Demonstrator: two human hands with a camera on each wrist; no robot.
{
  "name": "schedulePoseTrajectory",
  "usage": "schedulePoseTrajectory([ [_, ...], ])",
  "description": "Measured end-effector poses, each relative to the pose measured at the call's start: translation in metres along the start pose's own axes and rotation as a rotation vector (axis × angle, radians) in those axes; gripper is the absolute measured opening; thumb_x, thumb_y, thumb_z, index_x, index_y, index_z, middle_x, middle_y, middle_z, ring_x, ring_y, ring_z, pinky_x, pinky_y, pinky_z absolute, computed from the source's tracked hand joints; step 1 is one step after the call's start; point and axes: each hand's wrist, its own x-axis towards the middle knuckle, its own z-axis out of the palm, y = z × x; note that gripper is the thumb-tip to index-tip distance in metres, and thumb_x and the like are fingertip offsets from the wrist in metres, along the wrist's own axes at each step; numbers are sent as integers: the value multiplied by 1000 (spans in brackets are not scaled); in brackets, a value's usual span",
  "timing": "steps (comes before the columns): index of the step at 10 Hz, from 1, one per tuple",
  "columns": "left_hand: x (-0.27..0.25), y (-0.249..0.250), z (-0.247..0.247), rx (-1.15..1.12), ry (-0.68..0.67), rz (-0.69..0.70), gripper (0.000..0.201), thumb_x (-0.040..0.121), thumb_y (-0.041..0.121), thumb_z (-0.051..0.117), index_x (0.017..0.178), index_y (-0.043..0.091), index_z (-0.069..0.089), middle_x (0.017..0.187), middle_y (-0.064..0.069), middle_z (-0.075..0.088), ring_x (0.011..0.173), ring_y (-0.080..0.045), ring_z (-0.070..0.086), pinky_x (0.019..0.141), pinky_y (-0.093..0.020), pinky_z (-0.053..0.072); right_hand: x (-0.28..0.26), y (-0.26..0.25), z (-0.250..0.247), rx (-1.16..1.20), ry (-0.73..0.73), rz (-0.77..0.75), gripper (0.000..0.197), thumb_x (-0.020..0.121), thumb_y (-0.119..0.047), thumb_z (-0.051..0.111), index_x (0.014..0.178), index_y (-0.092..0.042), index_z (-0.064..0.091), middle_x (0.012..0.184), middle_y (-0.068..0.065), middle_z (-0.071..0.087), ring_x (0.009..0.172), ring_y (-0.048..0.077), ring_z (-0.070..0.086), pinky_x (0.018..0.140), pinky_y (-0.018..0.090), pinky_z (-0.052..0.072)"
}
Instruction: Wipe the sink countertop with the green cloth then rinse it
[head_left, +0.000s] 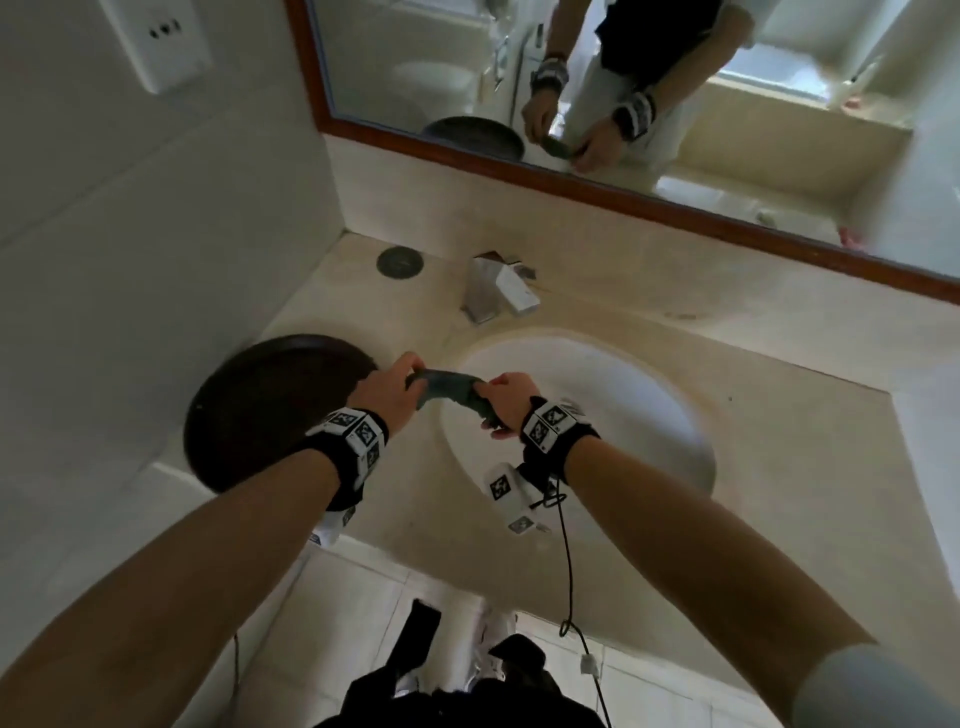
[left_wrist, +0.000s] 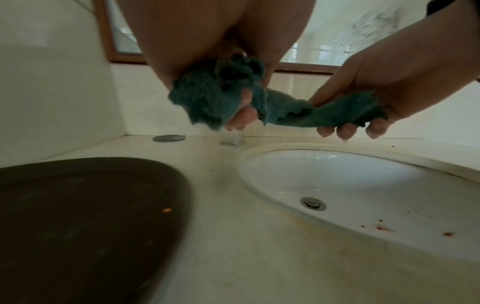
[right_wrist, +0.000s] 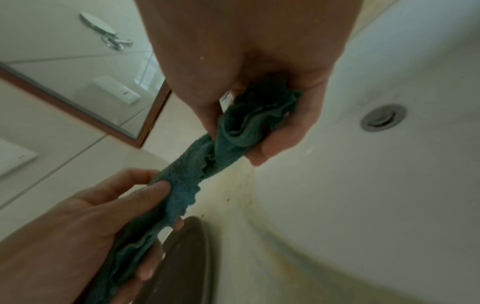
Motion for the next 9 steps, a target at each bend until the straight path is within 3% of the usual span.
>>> schedulePoseTrajectory([
  [1, -12, -33, -23, -1, 81, -67, 24, 97, 36, 43, 118, 27, 48, 104, -12, 67, 97, -35, 64, 86, -42, 50, 4, -28, 36, -40, -30, -48, 19, 92, -27, 59, 90, -9, 60, 80, 17, 67, 66, 31, 67, 68, 45, 61],
  [3, -29, -90, -58, -53, 251, -226, 23, 95, 34, 46, 116, 25, 50, 108, -10, 67, 102, -34, 62, 90, -43, 46, 15, -74, 103, -142, -104, -201, 9, 87, -16, 62, 89, -8, 66, 89, 19, 66, 79, 31, 64, 79, 47, 58],
  [4, -34, -109, -66, -111, 311, -296, 23, 94, 30, 49, 115, 20, 50, 110, -12, 66, 104, -36, 61, 90, -43, 46, 21, -83, 130, -118, -144, -208, 12, 85, -14, 63, 95, -12, 69, 92, 14, 65, 86, 30, 63, 81, 41, 57],
  [5, -36, -118, -68, -172, 345, -354, 25, 95, 24, 48, 118, 14, 49, 113, -16, 64, 106, -39, 60, 89, -42, 43, 24, -88, 149, -101, -210, -222, 28, 86, -11, 63, 113, -9, 67, 103, 16, 66, 98, 34, 64, 88, 46, 55],
  [6, -40, -124, -67, -203, 337, -409, 27, 95, 20, 49, 121, 13, 47, 117, -16, 63, 108, -40, 58, 88, -42, 43, 24, -88, 162, -157, -288, -279, 35, 88, -9, 61, 123, -7, 62, 117, 17, 65, 108, 33, 61, 96, 44, 50],
  [7, -42, -134, -65, -220, 264, -436, 40, 89, 15, 53, 127, 17, 43, 121, -16, 60, 111, -39, 57, 91, -42, 43, 29, -84, 171, -209, -350, -265, 45, 86, -10, 63, 130, -11, 58, 121, 13, 64, 112, 29, 60, 94, 34, 48],
  [8, -46, -140, -64, -214, 210, -450, 49, 83, 20, 58, 130, 24, 42, 127, -12, 56, 112, -37, 57, 94, -42, 46, 32, -79, 173, -309, -364, -260, 52, 81, -14, 67, 132, -15, 56, 130, 13, 59, 118, 29, 56, 104, 40, 44],
  [9, -44, -146, -62, -192, 231, -427, 51, 83, 31, 63, 129, 28, 43, 127, -12, 52, 111, -37, 56, 93, -44, 47, 41, -74, 174, -391, -330, -321, 52, 81, -17, 65, 133, -17, 54, 137, 12, 54, 121, 30, 53, 106, 45, 42],
])
